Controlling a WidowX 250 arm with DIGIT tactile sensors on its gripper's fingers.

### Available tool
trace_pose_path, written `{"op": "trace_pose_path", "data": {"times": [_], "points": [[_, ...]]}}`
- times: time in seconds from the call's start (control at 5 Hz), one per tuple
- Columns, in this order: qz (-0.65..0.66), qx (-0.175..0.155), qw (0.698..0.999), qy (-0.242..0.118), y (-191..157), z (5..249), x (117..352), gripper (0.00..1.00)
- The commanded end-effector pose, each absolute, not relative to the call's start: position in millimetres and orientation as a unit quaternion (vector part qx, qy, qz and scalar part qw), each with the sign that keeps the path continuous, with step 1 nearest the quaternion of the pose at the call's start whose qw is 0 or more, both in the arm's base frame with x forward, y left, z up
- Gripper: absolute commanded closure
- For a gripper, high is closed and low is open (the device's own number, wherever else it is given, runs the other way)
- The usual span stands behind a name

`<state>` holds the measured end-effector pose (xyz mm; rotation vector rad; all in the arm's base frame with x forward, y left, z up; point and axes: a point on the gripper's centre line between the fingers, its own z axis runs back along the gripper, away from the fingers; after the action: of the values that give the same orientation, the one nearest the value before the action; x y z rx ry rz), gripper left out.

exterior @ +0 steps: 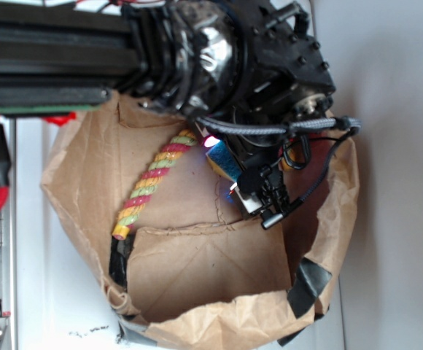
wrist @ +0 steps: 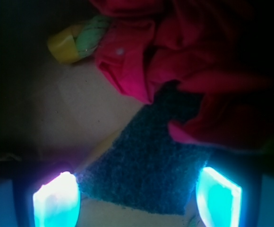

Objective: Grab the green sponge.

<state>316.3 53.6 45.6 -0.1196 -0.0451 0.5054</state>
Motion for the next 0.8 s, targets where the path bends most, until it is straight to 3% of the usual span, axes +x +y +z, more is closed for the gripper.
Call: {"op": "trace_pose_path", "data": {"times": [0.0,0.6], "points": [[0.265,-0.062,0.961,-0.051,65.6,63.6,325.3,1.0],[0.246,-0.062,0.965,-0.062,68.3,66.3,323.9,1.0]]}}
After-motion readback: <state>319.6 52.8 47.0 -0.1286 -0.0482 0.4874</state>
